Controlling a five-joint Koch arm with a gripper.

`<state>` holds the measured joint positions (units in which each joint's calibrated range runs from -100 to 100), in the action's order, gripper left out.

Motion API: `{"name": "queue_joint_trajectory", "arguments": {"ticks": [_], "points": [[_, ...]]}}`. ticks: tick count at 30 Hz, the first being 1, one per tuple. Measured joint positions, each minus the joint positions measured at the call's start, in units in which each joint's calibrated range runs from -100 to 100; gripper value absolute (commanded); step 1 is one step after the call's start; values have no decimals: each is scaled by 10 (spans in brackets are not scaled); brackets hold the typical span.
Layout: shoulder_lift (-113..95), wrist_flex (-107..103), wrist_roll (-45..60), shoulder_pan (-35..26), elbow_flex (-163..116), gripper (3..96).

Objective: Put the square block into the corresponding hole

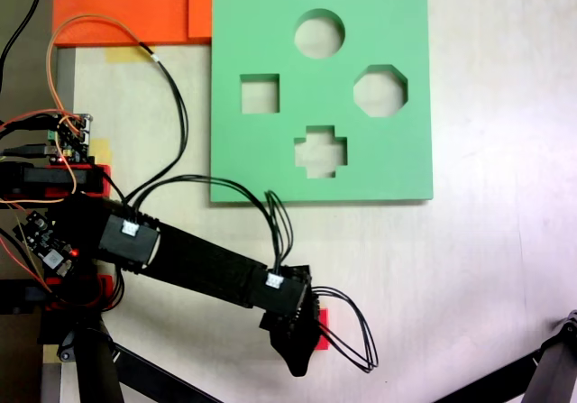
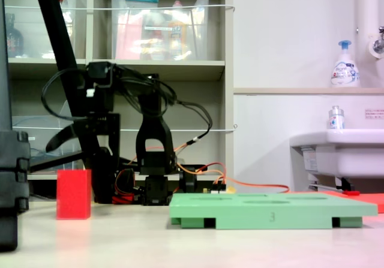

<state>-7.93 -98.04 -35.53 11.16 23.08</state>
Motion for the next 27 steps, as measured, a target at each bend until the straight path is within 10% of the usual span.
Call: {"name": "queue_joint_trajectory", "arguments": {"ticks": [15,27], "points": [[144,24,9,1,9,829],[146,52,14,11,10,413]]}}
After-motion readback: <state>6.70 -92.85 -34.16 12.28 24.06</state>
